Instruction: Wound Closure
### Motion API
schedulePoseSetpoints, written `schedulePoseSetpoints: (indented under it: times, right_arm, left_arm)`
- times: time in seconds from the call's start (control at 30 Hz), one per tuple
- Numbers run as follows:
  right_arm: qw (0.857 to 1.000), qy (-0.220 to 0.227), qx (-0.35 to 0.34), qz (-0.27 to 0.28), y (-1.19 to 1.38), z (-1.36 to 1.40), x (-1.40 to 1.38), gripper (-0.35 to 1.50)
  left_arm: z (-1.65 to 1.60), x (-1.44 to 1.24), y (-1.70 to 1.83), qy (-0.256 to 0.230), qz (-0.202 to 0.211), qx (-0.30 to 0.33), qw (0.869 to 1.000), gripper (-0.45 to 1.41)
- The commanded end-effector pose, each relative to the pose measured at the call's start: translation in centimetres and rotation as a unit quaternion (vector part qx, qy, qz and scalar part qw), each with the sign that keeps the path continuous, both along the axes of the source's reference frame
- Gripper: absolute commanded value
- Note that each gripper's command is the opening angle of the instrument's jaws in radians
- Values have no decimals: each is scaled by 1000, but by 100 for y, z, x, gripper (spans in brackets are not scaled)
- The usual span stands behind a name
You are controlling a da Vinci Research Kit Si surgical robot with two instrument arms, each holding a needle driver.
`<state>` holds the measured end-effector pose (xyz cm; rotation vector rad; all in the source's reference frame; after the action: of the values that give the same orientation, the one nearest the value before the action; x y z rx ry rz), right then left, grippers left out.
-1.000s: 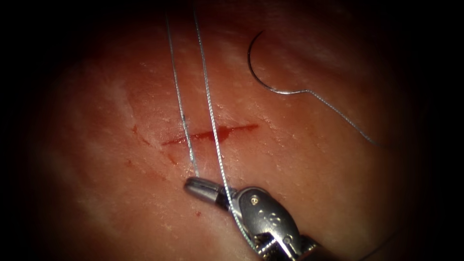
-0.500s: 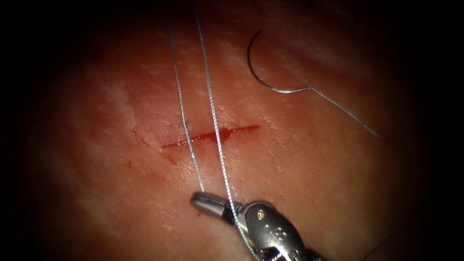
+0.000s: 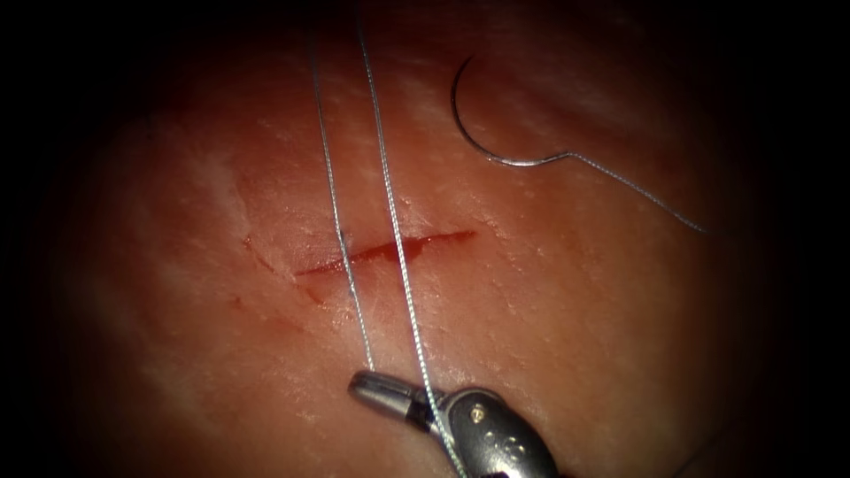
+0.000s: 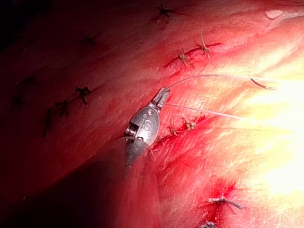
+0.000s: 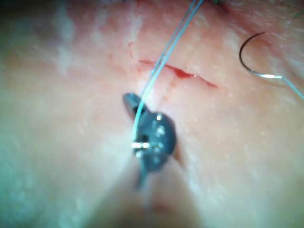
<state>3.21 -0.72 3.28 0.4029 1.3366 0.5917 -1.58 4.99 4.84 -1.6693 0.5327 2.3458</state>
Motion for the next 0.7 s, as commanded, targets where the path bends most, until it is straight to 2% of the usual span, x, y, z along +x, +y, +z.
schedulePoseSetpoints:
  times: [0.03,0.7]
  right_arm:
    - [1000,1,-1,-2,-1,8,7,-35]
    - [1000,2,0,-3,3,10,9,-35]
  left_arm:
    - [4,-4,9,-1,-1,-2,1000,-45]
    - [4,0,3,1,0,-4,1000,-45]
